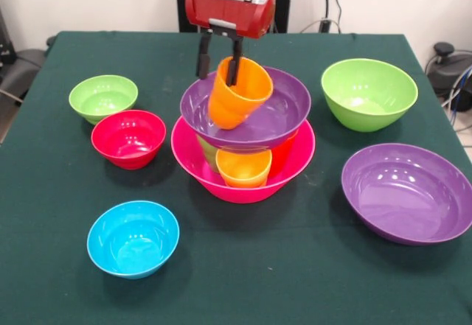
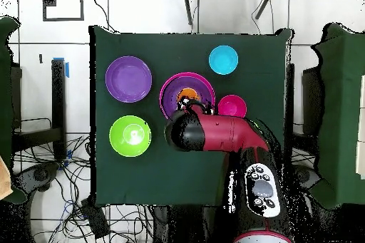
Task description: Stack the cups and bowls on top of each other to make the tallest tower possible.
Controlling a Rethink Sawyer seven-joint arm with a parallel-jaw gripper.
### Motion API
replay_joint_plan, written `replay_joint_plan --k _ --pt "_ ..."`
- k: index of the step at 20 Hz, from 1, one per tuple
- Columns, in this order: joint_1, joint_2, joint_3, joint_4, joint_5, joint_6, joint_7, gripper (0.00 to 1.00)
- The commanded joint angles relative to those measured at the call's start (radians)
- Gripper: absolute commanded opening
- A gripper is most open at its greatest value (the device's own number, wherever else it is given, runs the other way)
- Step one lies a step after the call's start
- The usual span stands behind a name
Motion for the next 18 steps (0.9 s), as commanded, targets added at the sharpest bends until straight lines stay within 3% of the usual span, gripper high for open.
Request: replay_joint_plan --k 1,18 --pt "0.017 0.051 0.053 0.062 0.0 -0.052 0.11 1.0" --pt "0.017 0.039 0.058 0.073 0.022 -0.037 0.112 1.0"
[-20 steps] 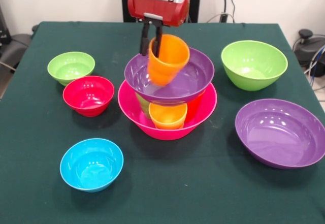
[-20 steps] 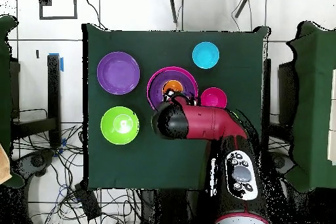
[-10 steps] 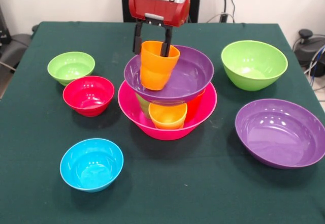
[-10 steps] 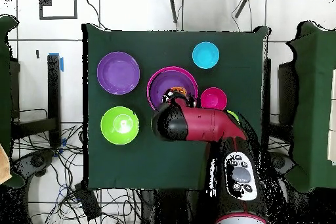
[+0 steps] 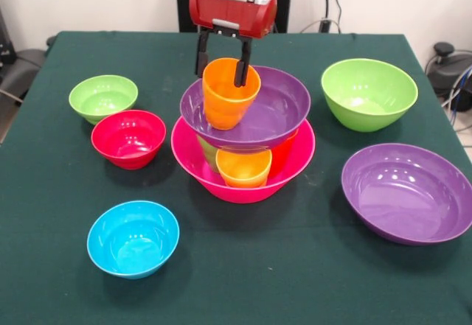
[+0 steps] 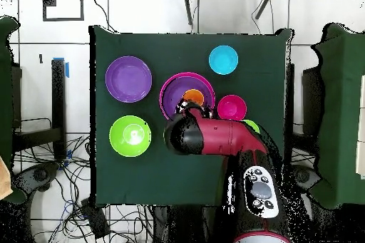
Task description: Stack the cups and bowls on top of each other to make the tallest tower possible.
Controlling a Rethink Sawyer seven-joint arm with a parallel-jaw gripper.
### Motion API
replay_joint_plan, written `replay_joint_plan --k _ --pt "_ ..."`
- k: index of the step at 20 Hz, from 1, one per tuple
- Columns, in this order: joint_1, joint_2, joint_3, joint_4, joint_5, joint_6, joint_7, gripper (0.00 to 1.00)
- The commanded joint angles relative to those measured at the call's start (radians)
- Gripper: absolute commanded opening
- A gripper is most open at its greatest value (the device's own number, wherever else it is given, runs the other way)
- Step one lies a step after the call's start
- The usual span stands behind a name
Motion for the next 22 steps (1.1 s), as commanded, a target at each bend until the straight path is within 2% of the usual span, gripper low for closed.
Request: replay_joint_plan --k 1,10,22 --pt "0.013 0.039 0.061 0.043 0.017 -0.01 0.107 1.0" --pt "-0.044 0.041 0.109 0.016 -0.001 0.026 0.04 1.0" --pt "-0.101 -0.108 0.155 0.046 0.044 0.232 -0.037 1.0"
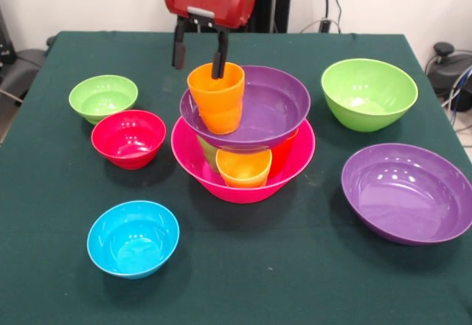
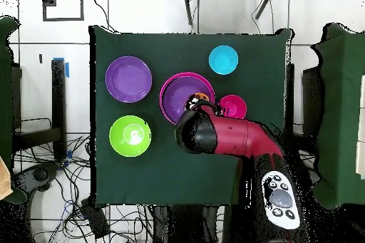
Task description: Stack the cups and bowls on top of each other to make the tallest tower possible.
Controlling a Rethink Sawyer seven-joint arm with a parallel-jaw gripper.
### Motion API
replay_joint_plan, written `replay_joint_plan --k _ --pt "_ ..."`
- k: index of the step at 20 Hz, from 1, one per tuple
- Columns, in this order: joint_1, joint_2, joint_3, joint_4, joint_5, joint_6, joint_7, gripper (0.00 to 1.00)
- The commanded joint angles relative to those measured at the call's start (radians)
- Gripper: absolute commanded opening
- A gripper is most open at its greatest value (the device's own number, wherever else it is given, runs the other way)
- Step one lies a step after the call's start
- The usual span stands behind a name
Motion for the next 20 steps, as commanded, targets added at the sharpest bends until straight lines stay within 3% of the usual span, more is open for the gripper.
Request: replay_joint_plan --k 1,10,14,20 --pt "-0.037 -0.067 0.127 0.044 0.039 0.217 -0.043 1.0" --pt "-0.072 -0.075 0.184 -0.004 0.069 0.301 -0.064 1.0" --pt "-0.09 -0.037 0.207 -0.043 0.069 0.273 -0.062 1.0" --pt "-0.106 0.012 0.236 -0.194 0.067 0.373 -0.102 1.0"
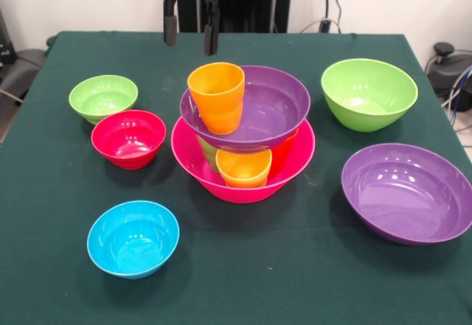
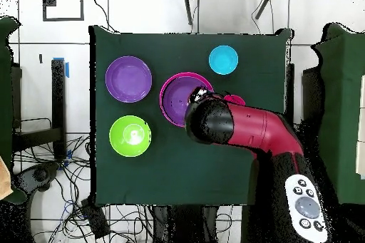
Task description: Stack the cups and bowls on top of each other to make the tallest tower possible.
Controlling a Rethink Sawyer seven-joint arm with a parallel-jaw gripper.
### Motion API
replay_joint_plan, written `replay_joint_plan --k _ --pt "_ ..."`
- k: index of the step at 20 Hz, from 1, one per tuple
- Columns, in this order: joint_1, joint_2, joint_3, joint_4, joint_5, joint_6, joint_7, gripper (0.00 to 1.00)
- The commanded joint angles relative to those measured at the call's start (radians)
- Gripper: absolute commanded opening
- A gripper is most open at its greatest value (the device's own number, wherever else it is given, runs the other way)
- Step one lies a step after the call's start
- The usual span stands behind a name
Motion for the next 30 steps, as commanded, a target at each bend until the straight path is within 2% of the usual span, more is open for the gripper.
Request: replay_joint_plan --k 1,7,13,21,26,30 --pt "-0.019 0.095 0.132 -0.184 0.01 0.186 -0.108 1.0" --pt "-0.022 0.168 0.138 -0.366 0.005 0.322 -0.121 1.0" --pt "-0.007 0.27 0.149 -0.62 -0.022 0.48 -0.145 1.0" --pt "0.022 0.479 0.207 -0.936 -0.078 0.617 -0.26 1.0" --pt "0.069 0.645 0.263 -1.184 -0.12 0.723 -0.322 1.0" --pt "0.1 0.713 0.288 -1.298 -0.157 0.752 -0.317 1.0"
